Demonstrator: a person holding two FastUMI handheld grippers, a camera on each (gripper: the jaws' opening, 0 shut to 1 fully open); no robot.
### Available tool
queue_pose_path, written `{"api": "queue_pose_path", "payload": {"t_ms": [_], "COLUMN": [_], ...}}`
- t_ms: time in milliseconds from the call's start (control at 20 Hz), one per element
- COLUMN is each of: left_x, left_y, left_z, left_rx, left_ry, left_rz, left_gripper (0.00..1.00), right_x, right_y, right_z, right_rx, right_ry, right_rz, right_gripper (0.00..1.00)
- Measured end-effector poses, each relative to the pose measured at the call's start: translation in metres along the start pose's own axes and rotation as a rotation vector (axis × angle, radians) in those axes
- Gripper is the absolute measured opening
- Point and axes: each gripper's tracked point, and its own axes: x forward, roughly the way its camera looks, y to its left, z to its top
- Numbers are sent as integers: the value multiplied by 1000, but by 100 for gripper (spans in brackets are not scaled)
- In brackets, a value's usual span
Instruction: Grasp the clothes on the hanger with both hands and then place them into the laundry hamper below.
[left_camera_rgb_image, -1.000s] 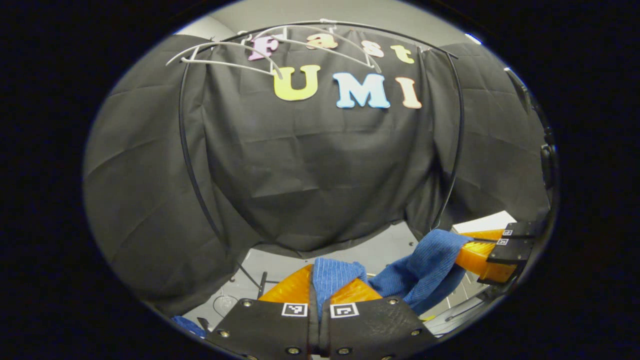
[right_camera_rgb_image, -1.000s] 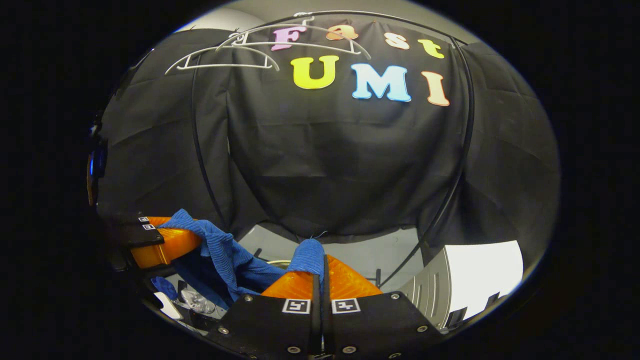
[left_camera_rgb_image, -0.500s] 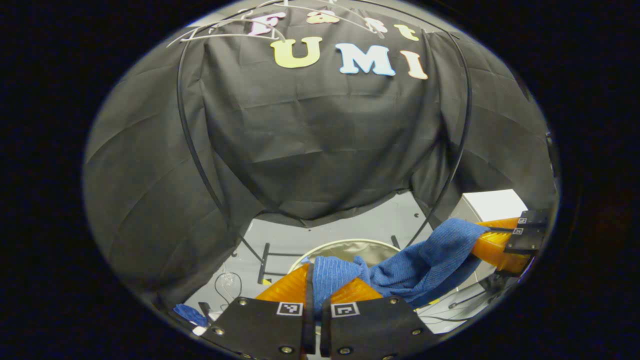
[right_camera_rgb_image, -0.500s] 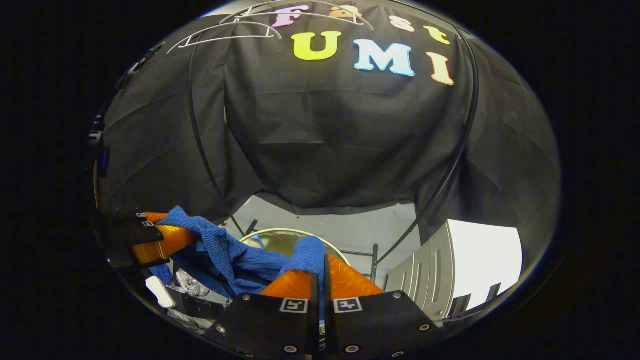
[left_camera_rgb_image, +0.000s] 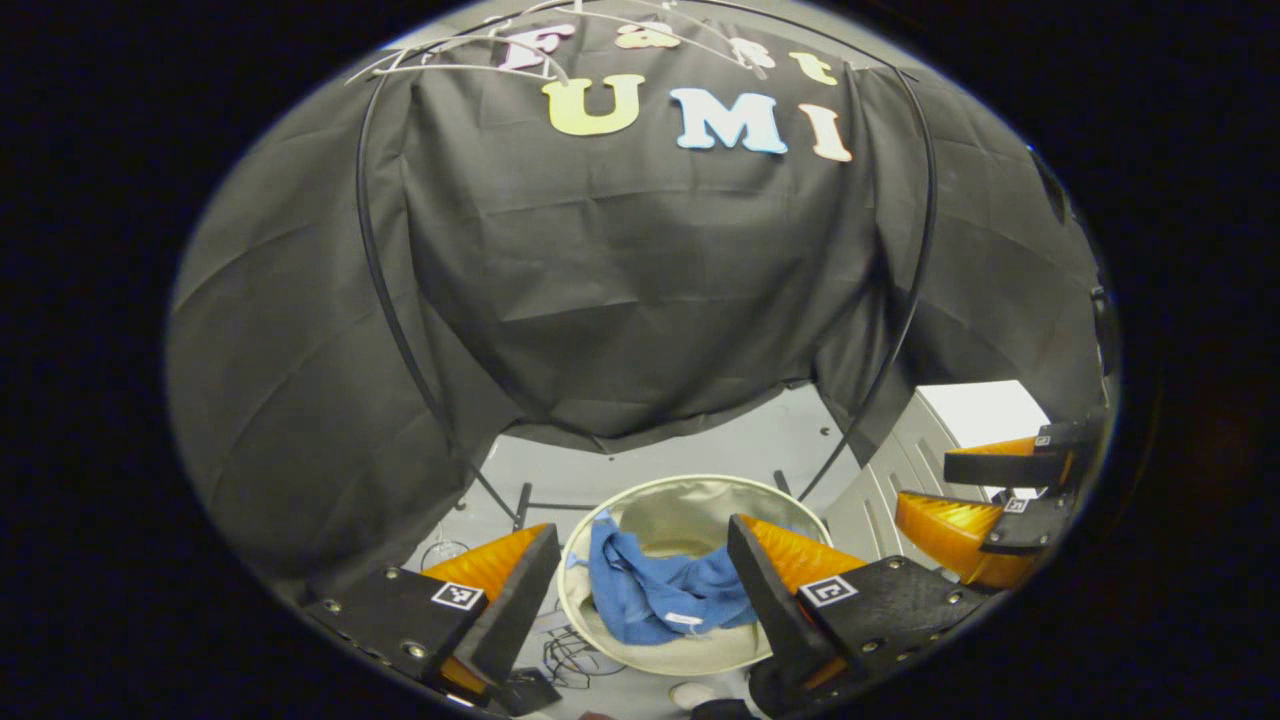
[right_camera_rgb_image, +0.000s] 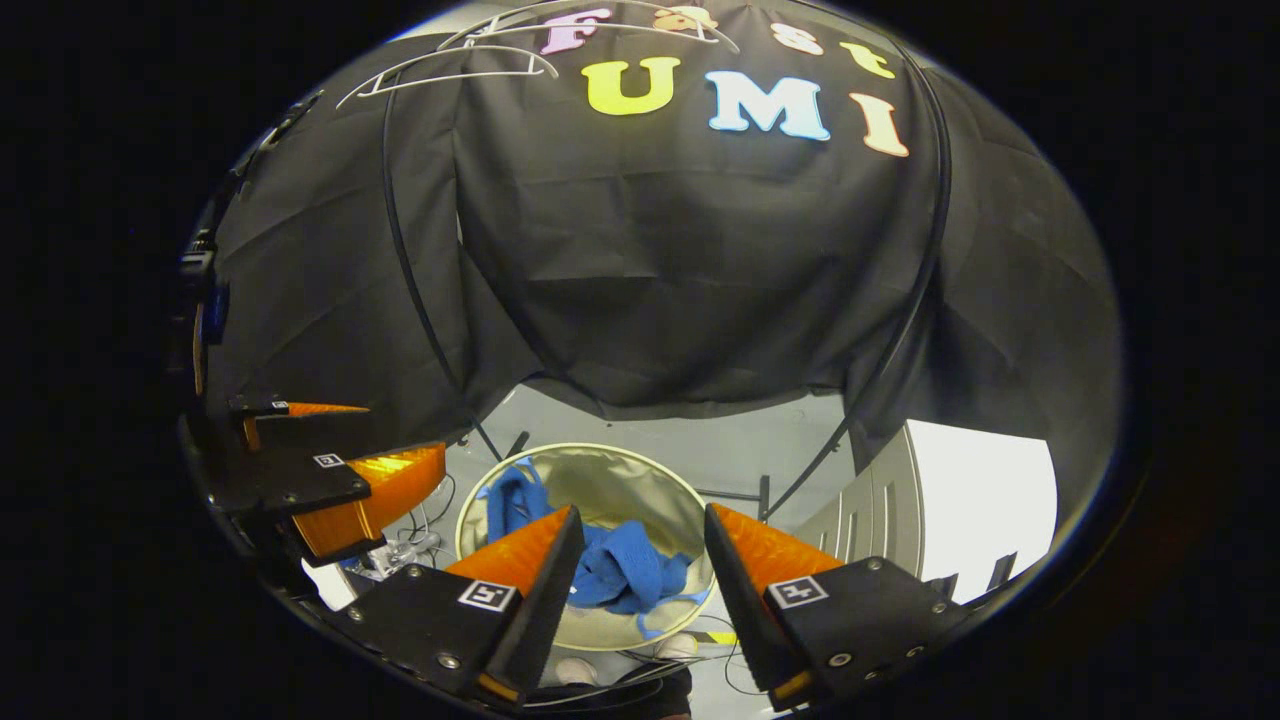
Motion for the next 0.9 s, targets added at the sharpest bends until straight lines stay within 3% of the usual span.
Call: {"api": "queue_pose_path", "payload": {"t_ms": [150,500,600,900], "left_x": [-5,-13,-15,-80], "left_y": [-2,13,15,20], "left_z": [1,12,21,119], "left_rx": [4,-8,-16,-13], "left_ry": [-6,-50,-74,-269], "left_rz": [-3,21,37,46], "left_gripper": [98,96,100,97], "right_x": [-7,-16,-25,-83], "right_y": [-3,-5,-8,-41], "right_z": [3,3,13,86], "right_rx": [-5,19,23,15], "right_ry": [-22,-39,-68,-264], "right_rz": [-17,-36,-41,-78], "right_gripper": [94,94,94,94]}}
